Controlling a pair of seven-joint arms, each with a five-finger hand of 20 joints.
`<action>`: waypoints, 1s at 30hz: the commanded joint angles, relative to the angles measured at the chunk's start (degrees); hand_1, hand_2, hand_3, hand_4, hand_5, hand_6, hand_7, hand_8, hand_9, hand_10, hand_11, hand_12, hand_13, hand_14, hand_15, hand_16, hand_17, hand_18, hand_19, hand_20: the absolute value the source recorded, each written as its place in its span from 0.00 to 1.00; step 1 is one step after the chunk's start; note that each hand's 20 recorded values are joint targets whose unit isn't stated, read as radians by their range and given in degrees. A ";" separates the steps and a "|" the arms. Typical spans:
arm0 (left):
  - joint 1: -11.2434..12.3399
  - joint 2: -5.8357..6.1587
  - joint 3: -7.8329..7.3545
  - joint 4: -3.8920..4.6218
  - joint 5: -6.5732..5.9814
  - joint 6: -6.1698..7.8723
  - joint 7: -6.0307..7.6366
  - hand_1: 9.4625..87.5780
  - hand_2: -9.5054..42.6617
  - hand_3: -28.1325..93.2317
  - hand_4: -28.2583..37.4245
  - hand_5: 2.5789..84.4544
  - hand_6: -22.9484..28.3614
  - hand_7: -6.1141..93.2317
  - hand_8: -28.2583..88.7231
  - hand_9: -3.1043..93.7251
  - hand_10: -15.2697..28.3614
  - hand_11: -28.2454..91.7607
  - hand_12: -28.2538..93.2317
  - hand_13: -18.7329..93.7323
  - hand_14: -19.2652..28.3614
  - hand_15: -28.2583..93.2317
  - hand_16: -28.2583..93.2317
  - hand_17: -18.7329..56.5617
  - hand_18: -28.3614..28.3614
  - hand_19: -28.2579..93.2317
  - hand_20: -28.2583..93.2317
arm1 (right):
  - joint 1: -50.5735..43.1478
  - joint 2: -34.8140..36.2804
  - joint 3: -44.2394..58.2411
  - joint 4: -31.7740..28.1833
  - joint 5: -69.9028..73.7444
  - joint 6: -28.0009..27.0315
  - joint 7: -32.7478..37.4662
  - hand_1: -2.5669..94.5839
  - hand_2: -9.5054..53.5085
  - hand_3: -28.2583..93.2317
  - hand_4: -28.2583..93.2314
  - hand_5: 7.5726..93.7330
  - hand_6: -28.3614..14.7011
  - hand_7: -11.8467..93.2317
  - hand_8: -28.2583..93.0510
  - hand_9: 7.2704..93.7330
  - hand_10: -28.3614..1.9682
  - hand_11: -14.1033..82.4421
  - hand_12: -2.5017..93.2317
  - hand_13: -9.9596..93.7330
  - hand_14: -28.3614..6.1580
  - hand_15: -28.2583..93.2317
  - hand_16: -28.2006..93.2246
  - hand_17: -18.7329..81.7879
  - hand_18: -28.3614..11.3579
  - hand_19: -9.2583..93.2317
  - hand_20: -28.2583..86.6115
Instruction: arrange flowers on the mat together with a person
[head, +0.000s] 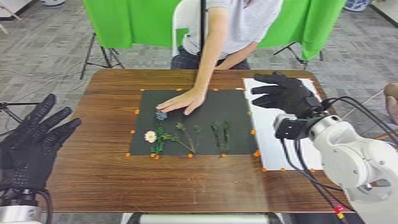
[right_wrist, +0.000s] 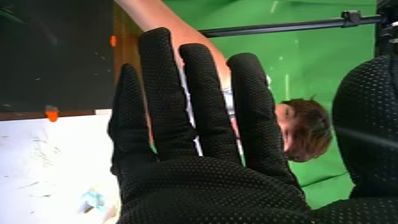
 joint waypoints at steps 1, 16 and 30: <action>0.56 -0.56 0.21 0.03 0.26 -0.48 -0.57 0.12 0.33 0.85 0.00 0.34 0.53 0.15 0.17 0.34 0.68 0.37 0.33 0.35 0.87 0.59 0.19 0.12 0.81 0.54 0.37 | 0.21 -0.18 -0.22 -0.40 -0.96 0.96 0.16 0.28 0.15 0.81 0.01 0.51 0.69 0.24 0.13 0.55 0.41 0.31 0.18 0.55 0.31 0.62 0.32 0.29 0.18 0.63 0.38; 0.22 -0.84 0.34 0.01 0.48 -0.44 -0.97 0.13 0.32 0.85 0.00 0.34 0.53 0.15 0.17 0.34 0.68 0.37 0.33 0.35 0.87 0.59 0.19 0.12 0.81 0.54 0.37 | 0.41 0.31 -0.03 -0.87 -2.33 2.87 -0.09 0.28 0.15 0.81 0.01 0.51 0.69 0.25 0.13 0.56 0.40 0.31 0.18 0.56 0.31 0.63 0.32 0.30 0.17 0.65 0.39; -0.84 -1.28 0.34 -0.04 1.04 -0.75 -2.18 0.13 0.32 0.85 0.01 0.34 0.53 0.15 0.17 0.34 0.68 0.37 0.33 0.35 0.87 0.59 0.19 0.12 0.81 0.54 0.37 | -0.89 1.40 1.13 -2.66 -7.89 9.63 2.62 0.27 0.14 0.80 0.02 0.51 0.69 0.24 0.13 0.58 0.34 0.32 0.18 0.60 0.28 0.66 0.33 0.37 0.04 0.70 0.39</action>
